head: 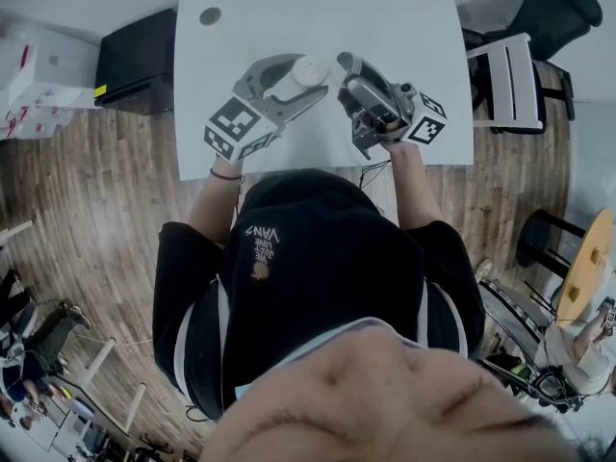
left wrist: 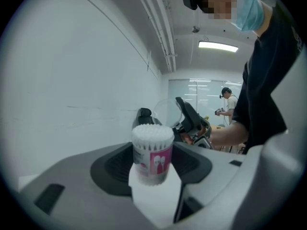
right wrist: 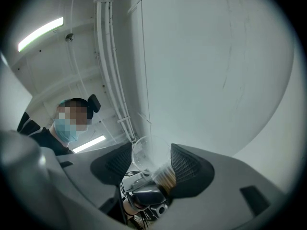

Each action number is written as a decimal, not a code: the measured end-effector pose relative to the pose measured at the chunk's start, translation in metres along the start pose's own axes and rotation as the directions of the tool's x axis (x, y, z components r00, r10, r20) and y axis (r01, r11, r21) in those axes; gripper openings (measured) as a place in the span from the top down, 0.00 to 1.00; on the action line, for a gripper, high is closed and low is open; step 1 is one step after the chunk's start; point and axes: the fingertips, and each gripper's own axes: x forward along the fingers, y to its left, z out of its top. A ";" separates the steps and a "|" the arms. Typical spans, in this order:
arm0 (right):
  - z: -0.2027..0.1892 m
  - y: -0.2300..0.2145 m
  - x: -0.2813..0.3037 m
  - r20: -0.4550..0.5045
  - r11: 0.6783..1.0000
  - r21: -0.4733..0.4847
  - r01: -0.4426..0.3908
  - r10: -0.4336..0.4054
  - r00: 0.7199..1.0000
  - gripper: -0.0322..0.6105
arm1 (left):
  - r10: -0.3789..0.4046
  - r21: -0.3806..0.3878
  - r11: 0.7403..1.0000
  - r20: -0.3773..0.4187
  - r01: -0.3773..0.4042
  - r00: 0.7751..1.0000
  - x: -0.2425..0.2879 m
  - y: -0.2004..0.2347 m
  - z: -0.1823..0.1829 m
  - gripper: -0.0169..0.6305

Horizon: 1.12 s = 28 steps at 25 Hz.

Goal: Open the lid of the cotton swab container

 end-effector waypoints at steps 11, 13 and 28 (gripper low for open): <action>-0.001 -0.002 0.003 -0.040 0.996 -0.078 0.050 -0.053 0.998 0.54 | 0.022 -0.009 1.000 -0.024 -0.022 0.999 -0.001 0.007 -0.008 0.59; -0.002 -0.004 0.003 -0.056 0.991 -0.110 0.072 -0.079 0.995 0.54 | 0.031 -0.011 0.999 -0.028 -0.031 0.999 -0.001 0.010 -0.009 0.59; -0.001 -0.013 -0.005 -0.090 0.926 -0.319 0.204 -0.244 0.966 0.52 | 0.099 -0.019 0.995 -0.043 -0.100 0.994 -0.011 0.024 -0.016 0.59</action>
